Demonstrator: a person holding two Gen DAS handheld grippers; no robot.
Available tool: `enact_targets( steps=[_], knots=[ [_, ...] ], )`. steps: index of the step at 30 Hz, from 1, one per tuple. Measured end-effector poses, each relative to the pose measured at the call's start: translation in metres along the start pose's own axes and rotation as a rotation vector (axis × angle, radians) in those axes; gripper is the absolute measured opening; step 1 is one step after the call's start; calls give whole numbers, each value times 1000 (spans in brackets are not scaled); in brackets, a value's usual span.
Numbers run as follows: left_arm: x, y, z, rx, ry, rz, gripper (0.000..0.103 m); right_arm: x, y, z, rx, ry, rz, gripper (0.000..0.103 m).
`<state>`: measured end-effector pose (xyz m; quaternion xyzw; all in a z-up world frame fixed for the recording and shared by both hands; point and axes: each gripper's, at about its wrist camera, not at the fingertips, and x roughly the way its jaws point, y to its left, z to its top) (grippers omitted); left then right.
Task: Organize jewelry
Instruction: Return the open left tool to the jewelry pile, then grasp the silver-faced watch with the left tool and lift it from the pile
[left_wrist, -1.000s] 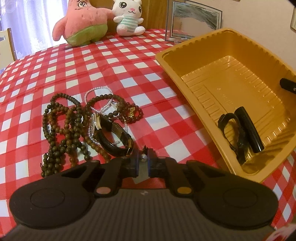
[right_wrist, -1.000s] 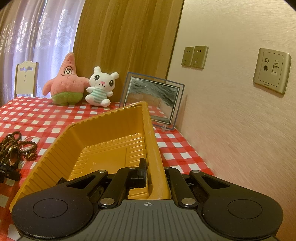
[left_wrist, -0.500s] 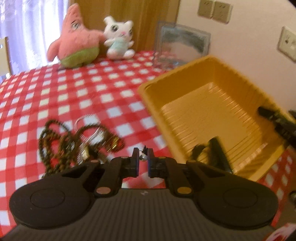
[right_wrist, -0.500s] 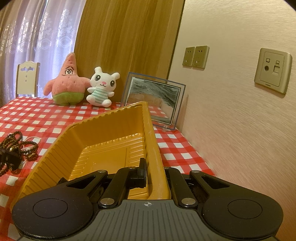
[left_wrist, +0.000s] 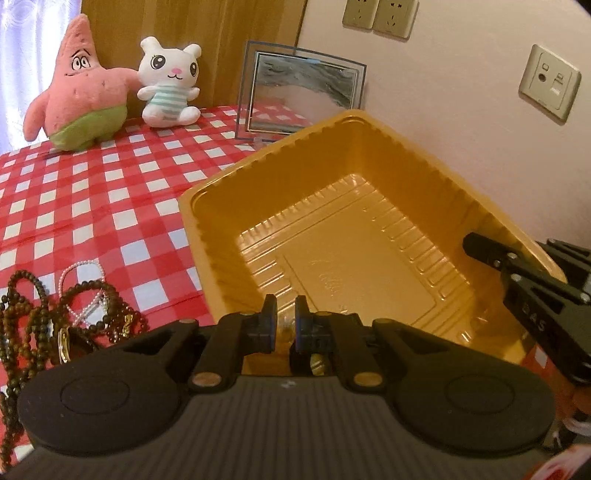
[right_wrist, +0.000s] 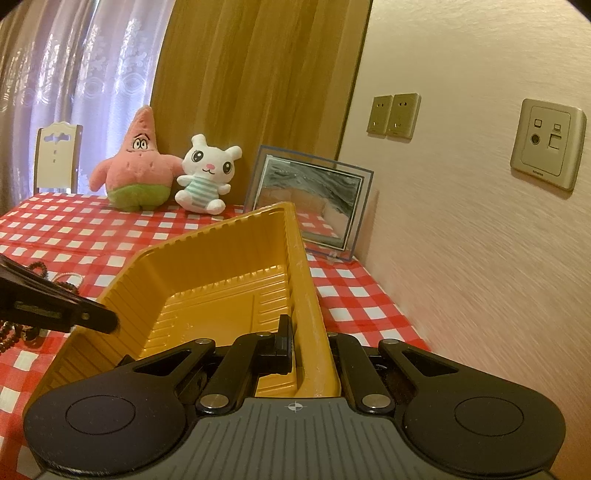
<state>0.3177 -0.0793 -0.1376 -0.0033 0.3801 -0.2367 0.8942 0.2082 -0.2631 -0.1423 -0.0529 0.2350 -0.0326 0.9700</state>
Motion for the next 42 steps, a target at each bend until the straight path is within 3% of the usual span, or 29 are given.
enact_targets(
  steps=[3, 9, 13, 17, 20, 28, 33, 42],
  knots=[
    [-1, 2, 3, -11, -8, 2, 15, 1, -1, 1, 0, 2, 1, 4],
    [-31, 12, -1, -69, -45, 2, 16, 1, 0, 1, -1, 3, 3, 4],
    [-53, 26, -17, -105, -53, 69, 16, 1, 0, 1, 0, 3, 4, 4],
    [-62, 53, -40, -176, -9, 172, 16, 1, -1, 1, -1, 3, 4, 4],
    [-62, 71, -54, -225, 35, 233, 16, 2, -1, 1, -2, 4, 4, 4],
    [-50, 91, -56, -244, 40, 316, 19, 2, 0, 0, -5, 5, 4, 4],
    [-34, 92, -45, -226, 32, 342, 33, 2, 0, 0, -3, 5, 4, 4],
    [-26, 94, -30, -250, 10, 346, 38, 2, 0, 0, -3, 6, 4, 4]
  ],
)
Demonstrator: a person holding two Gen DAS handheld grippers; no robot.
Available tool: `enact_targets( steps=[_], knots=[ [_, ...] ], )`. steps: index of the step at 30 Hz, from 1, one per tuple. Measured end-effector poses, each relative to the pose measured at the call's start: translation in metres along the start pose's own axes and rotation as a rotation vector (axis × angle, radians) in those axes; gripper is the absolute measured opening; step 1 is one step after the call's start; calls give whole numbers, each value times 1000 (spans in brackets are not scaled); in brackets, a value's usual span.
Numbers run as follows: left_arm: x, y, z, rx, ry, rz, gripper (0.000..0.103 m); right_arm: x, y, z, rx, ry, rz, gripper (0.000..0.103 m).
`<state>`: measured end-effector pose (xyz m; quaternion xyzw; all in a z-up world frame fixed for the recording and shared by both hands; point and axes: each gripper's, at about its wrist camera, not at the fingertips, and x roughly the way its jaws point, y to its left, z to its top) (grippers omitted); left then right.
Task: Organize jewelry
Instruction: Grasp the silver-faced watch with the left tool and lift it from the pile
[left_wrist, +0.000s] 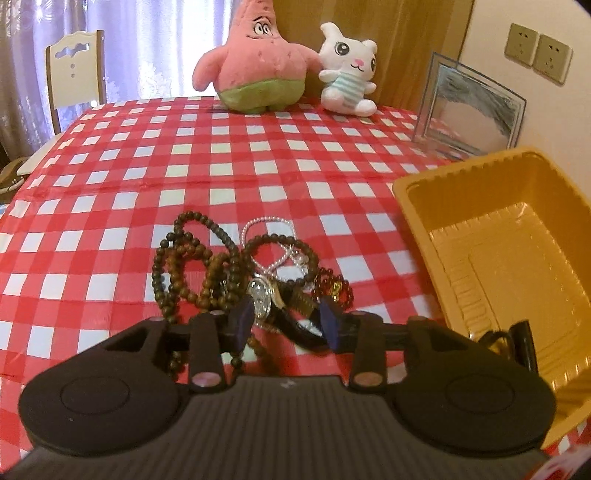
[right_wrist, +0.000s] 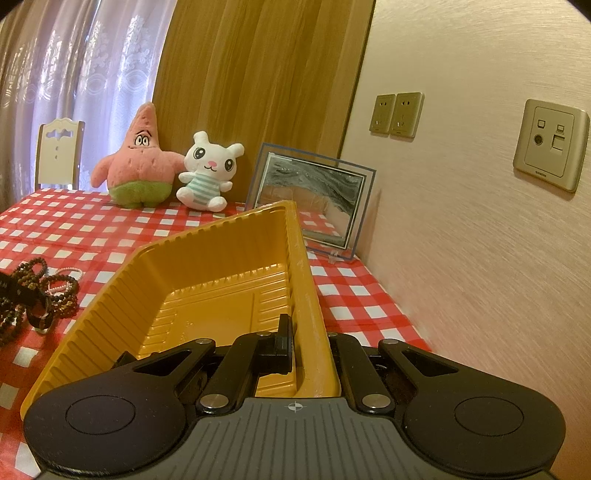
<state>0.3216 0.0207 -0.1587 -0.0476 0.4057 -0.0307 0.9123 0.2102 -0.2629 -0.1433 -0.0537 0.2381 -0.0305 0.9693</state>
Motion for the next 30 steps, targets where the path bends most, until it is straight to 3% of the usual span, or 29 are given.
enact_targets(
  steps=[8, 12, 15, 30],
  knots=[
    [20, -4, 6, 13, 19, 56, 36, -1, 0, 0, -1, 0, 1, 4],
    [25, -1, 7, 7, 27, 70, 22, 0, -1, 0, 0, 1, 1, 4],
    [24, 3, 5, 8, 33, 71, 18, 0, -1, 0, 1, 1, 1, 4],
    [30, 2, 5, 38, 53, 87, 14, 1, -2, -3, 1, 3, 2, 4]
  ],
)
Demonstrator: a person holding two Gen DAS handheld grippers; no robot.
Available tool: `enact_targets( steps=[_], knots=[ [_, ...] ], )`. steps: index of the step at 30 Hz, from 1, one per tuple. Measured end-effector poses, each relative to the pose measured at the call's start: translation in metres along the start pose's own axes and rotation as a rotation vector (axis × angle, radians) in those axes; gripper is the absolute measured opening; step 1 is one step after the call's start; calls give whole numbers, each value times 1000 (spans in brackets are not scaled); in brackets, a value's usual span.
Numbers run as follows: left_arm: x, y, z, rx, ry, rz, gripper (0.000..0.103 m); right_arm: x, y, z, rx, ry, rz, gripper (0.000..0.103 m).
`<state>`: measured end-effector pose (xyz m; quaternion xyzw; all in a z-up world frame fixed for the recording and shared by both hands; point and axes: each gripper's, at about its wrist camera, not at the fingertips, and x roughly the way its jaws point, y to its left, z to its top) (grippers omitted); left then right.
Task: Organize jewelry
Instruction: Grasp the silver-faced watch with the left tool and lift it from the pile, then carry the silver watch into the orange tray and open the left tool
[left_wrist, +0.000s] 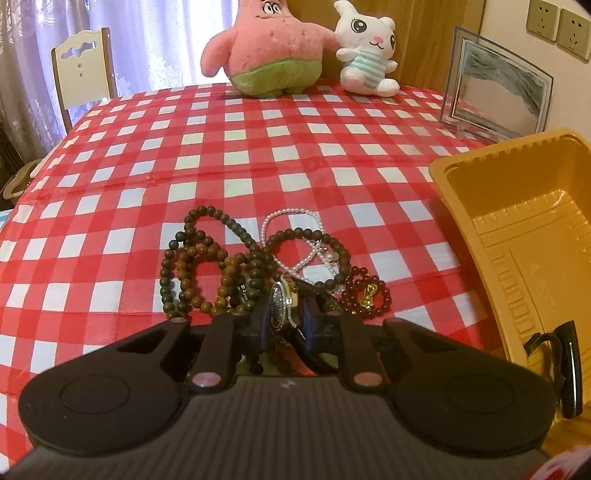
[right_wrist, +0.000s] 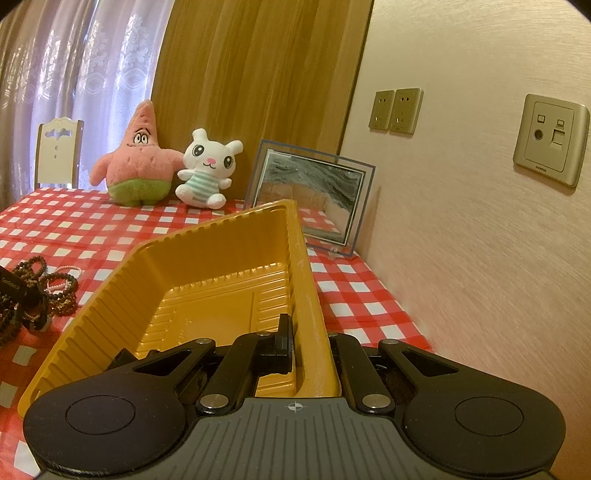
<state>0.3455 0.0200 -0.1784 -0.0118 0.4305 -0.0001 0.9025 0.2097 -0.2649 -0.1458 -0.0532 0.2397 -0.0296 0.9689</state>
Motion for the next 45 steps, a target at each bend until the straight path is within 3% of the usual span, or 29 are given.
enact_targets(
  steps=[3, 20, 27, 35, 45],
  knots=[
    [0, 3, 0, -2, 2, 4, 8, 0, 0, 0, 1, -1, 0, 4],
    [-47, 4, 4, -35, -27, -94, 8, 0, 0, 0, 0, -3, 2, 4],
    [-68, -27, 20, -7, -60, -213, 8, 1, 1, 2, 1, -8, 10, 4],
    [-56, -83, 28, 61, -51, -310, 8, 3, 3, 5, -5, -12, 23, 4],
    [-20, -120, 18, 123, 14, -314, 8, 4, 4, 5, -4, -13, 26, 4]
  ],
)
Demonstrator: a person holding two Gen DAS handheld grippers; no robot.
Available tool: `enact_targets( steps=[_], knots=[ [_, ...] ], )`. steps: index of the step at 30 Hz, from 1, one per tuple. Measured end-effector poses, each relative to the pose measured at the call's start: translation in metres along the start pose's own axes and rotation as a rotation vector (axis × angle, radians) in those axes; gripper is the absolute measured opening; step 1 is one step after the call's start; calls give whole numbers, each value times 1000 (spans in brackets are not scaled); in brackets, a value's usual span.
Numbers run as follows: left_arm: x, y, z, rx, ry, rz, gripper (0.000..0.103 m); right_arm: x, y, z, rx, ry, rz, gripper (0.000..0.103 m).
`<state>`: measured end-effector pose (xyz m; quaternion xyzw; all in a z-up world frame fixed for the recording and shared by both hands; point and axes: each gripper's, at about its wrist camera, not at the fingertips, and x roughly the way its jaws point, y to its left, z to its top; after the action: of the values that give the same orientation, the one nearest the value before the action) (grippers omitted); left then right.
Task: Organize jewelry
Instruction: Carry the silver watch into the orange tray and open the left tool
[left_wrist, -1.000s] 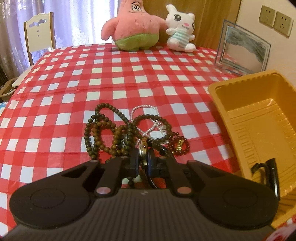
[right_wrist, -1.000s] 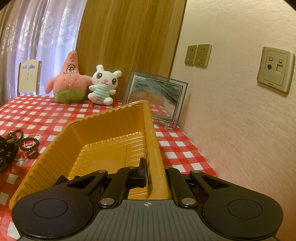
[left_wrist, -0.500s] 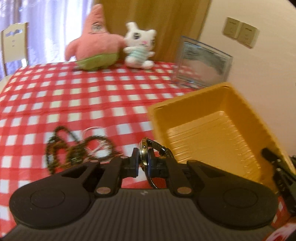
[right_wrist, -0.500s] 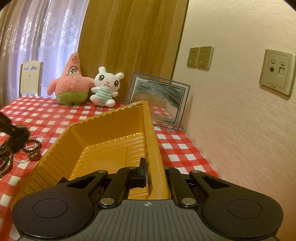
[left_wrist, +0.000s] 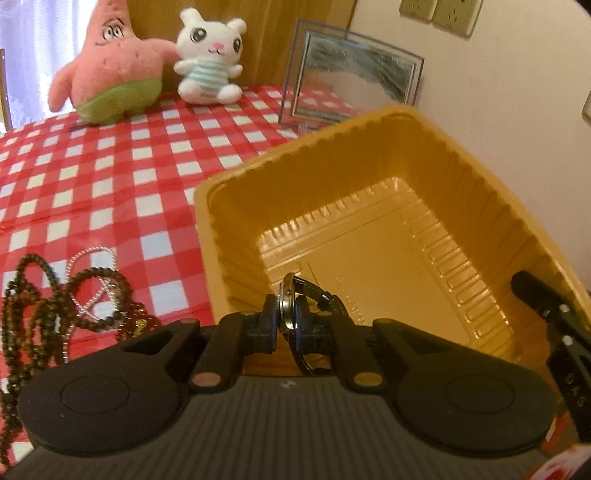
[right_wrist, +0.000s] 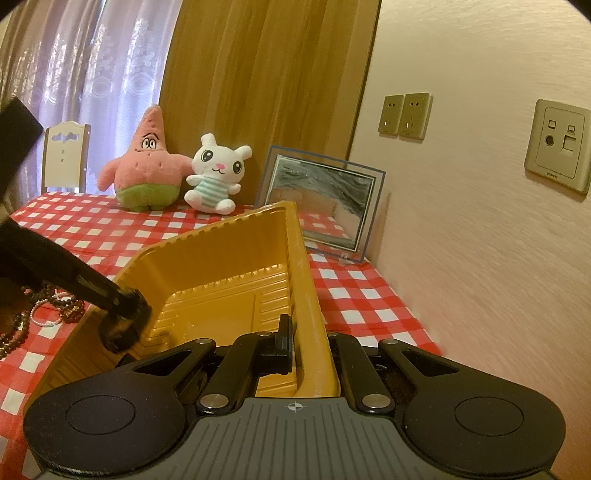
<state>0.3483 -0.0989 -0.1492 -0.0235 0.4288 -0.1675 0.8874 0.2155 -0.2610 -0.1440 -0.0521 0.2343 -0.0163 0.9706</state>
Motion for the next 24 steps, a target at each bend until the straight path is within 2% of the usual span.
enact_targets(
  steps=[5, 7, 9, 16, 20, 24],
  knots=[
    [10, -3, -1, 4, 14, 1, 8, 0, 1, 0, 1, 1, 1, 4],
    [8, -2, 1, -2, 3, -3, 12, 0, 0, 0, 1, 1, -1, 4],
    [2, -1, 3, -12, -16, -21, 16, 1, 0, -1, 0, 1, 0, 4],
    [-37, 14, 9, -70, -113, -92, 16, 2, 1, -1, -5, -4, 6, 4],
    [-62, 32, 6, -104, -160, -76, 16, 2, 1, -2, -4, -2, 6, 4],
    [-79, 58, -3, -155, -170, -15, 16, 2, 0, -2, -4, -1, 6, 4]
  ],
)
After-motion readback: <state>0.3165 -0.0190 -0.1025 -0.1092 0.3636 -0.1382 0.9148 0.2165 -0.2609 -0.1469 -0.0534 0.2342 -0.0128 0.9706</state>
